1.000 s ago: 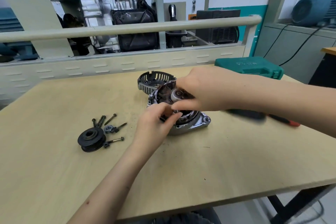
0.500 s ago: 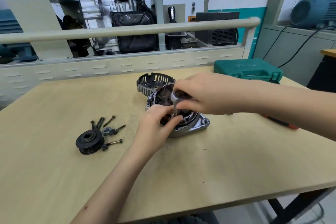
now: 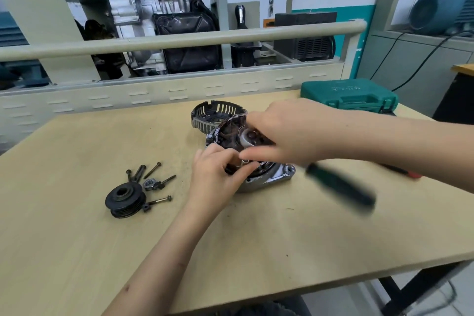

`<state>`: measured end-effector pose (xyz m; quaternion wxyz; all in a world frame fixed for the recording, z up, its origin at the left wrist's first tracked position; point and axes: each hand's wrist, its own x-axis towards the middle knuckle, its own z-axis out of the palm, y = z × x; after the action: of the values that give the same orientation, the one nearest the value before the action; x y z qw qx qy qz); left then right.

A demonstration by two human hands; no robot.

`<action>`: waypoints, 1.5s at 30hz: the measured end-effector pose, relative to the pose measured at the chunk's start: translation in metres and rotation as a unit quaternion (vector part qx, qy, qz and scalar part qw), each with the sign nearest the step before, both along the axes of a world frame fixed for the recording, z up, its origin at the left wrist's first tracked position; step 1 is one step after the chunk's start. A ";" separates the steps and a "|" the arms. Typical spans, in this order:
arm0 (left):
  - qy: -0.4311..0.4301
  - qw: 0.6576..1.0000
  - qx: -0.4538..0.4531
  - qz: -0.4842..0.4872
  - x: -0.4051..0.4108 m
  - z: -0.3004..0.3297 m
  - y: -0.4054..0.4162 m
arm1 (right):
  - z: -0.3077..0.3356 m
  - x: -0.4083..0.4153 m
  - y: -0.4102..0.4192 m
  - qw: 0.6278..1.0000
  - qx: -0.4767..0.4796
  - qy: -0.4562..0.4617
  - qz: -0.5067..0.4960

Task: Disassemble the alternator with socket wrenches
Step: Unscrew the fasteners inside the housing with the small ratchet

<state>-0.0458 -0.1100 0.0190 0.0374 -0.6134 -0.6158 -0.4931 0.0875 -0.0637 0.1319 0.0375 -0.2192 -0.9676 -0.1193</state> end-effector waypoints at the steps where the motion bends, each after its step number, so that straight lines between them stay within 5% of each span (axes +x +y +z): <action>1: 0.018 1.000 0.004 0.020 0.002 0.001 0.001 | 0.000 0.000 -0.002 1.000 0.003 0.010 -0.017; 7: -0.057 0.996 -0.013 -0.063 -0.010 0.000 -0.006 | 0.001 0.007 0.004 0.997 -0.075 -0.007 0.023; 15: 0.001 1.000 0.017 -0.016 -0.008 -0.005 -0.003 | -0.002 0.002 0.001 0.996 -0.084 0.009 0.030; 20: 0.010 0.999 0.030 0.016 -0.004 -0.005 0.001 | 0.000 -0.001 -0.001 0.999 0.032 -0.018 0.000; 25: -0.013 1.000 0.026 -0.009 -0.007 -0.009 0.002 | -0.003 0.001 -0.001 0.998 -0.049 0.002 0.026; 30: 0.048 0.997 0.030 0.044 0.000 -0.003 0.002 | -0.001 0.001 -0.003 0.999 0.016 -0.009 -0.031; 37: -0.019 0.998 -0.014 -0.052 -0.010 -0.007 -0.004 | -0.005 0.006 0.000 0.994 -0.106 0.002 0.004; 40: 0.027 0.999 0.032 0.012 0.000 -0.002 -0.004 | -0.006 0.005 -0.002 0.999 -0.034 0.015 -0.017; 45: 0.044 0.997 0.045 0.042 -0.001 -0.010 0.001 | -0.010 0.005 -0.002 0.997 -0.071 0.037 0.001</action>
<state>-0.0463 -0.1091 0.0087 0.1123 -0.6060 -0.6157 -0.4910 0.0928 -0.0661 0.1222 0.0578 -0.2244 -0.9719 -0.0420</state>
